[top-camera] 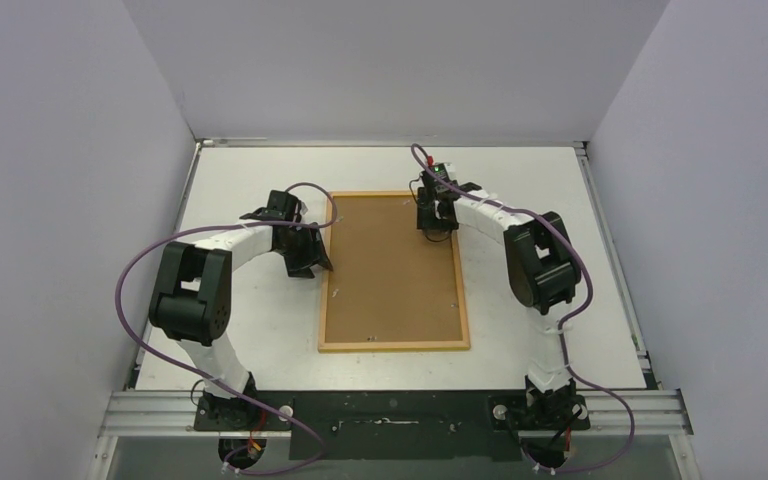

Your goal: Put the photo into the frame

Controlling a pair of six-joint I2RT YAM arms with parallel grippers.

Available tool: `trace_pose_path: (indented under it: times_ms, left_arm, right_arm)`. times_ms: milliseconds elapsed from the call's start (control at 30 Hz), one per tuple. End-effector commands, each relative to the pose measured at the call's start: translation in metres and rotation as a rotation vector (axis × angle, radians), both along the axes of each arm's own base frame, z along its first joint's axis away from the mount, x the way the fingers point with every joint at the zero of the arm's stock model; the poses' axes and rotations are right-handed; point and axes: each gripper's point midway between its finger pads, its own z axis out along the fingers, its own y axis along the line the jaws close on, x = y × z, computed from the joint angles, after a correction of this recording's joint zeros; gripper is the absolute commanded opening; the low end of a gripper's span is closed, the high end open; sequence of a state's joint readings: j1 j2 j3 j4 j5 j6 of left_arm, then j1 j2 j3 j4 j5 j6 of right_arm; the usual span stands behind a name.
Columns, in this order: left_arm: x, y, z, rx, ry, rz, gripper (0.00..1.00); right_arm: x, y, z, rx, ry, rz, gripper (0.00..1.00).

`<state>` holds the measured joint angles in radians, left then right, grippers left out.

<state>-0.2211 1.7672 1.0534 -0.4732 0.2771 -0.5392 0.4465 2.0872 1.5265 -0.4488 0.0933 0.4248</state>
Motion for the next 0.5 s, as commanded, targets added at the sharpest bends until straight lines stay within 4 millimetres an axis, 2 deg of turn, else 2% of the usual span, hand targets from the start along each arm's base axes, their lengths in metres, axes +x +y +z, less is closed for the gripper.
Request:
trace_pose_path:
  times_ms: [0,233,467]
  left_arm:
    - [0.002,-0.003,-0.002,-0.012,-0.002,-0.001,0.51]
    - [0.002,-0.003,-0.003,-0.014,-0.003,0.005,0.5]
    - [0.001,-0.004,-0.006,-0.023,0.009,0.047,0.4]
  right_arm:
    - [0.008,-0.013,-0.014,-0.057,0.004,-0.06,0.48]
    - [0.004,-0.019,-0.014,-0.08,0.018,-0.068,0.47]
    - [-0.001,-0.024,-0.01,-0.099,0.034,-0.081,0.46]
